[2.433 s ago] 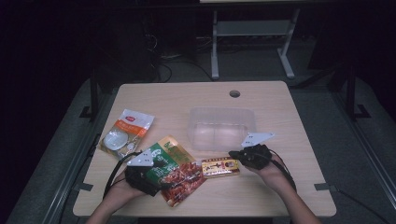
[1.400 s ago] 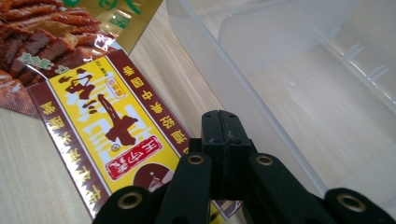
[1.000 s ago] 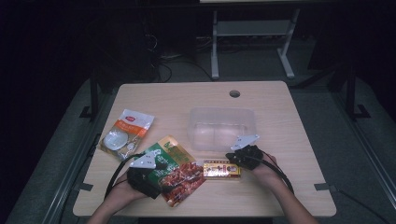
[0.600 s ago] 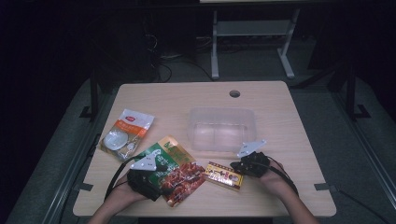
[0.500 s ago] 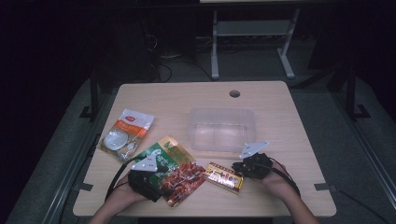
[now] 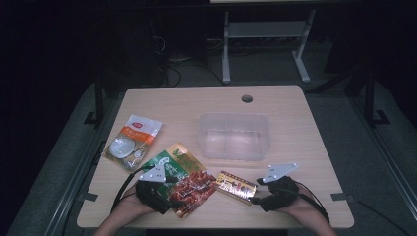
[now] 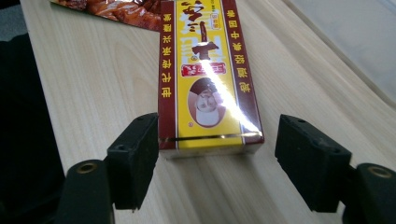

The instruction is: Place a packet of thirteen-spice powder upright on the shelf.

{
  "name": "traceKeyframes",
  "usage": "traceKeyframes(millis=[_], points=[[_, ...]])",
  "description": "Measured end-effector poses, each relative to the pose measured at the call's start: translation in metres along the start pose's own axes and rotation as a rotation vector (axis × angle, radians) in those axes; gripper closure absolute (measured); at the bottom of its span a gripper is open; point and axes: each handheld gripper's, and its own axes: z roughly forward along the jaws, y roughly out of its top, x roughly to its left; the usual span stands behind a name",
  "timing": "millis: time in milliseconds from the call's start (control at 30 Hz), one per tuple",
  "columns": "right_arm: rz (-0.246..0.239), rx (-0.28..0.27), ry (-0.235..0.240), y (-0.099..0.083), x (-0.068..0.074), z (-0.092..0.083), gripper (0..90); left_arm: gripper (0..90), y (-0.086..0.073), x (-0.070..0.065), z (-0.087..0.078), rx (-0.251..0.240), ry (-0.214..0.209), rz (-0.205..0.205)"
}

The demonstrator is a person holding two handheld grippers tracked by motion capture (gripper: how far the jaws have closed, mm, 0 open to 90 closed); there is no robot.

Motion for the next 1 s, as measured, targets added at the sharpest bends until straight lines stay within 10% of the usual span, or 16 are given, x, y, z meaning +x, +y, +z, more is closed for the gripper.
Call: traceKeyframes(millis=[1000], points=[[-0.063,0.069,0.003,0.007,0.004,0.029,31.5,12.9,0.002,-0.003,0.001,-0.002,-0.018,0.003]])
